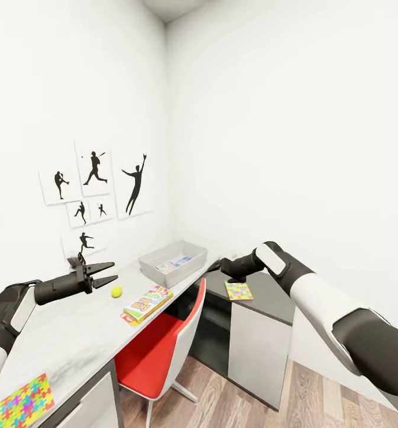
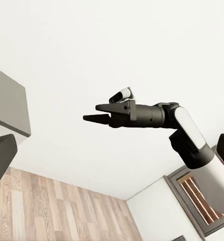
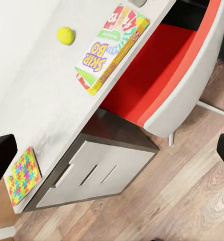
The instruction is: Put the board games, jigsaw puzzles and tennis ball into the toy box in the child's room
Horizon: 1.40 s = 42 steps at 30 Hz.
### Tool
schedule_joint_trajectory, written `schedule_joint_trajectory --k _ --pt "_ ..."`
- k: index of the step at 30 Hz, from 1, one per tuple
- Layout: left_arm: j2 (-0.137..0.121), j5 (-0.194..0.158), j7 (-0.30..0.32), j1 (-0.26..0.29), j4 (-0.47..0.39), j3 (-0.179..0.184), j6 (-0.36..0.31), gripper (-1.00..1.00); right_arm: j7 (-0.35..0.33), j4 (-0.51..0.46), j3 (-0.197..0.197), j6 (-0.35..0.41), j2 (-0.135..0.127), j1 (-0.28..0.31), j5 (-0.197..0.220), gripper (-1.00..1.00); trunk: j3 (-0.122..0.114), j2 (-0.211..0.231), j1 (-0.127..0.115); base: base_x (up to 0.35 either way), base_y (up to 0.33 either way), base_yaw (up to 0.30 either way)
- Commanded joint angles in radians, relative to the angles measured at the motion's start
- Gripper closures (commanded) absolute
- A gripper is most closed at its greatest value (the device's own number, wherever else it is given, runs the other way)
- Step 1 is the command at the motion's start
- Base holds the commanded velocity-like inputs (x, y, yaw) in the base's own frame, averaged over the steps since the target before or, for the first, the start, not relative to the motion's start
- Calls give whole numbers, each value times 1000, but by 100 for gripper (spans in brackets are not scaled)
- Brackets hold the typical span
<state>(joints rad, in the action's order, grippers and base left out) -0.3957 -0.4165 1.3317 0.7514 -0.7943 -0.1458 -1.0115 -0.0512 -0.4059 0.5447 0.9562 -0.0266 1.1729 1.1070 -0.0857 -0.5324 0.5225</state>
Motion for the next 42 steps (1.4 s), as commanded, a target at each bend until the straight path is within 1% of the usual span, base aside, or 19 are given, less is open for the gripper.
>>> schedule_joint_trajectory --k 1,9,17,38,42 --pt "0 -2 1 0 0 0 -9 -100 -5 -1 6 1 -1 1 -3 -100 0 -1 0 0 0 -3" --pt "0 -2 1 0 0 0 -9 -100 -5 0 5 1 -1 -3 -3 -100 0 -1 0 -6 35 -1" --pt "0 -2 1 0 0 0 -9 -100 -5 1 4 1 -1 -5 -3 -100 -2 -1 0 -94 222 -69" --pt "0 0 0 -1 1 0 -7 -100 -6 2 4 -1 -3 -7 -2 -100 -20 -1 0 -228 223 -232" --pt "-1 2 0 -1 1 0 -5 -100 -6 4 5 -22 -7 -10 -2 -100 -23 -1 0 -252 208 -244"
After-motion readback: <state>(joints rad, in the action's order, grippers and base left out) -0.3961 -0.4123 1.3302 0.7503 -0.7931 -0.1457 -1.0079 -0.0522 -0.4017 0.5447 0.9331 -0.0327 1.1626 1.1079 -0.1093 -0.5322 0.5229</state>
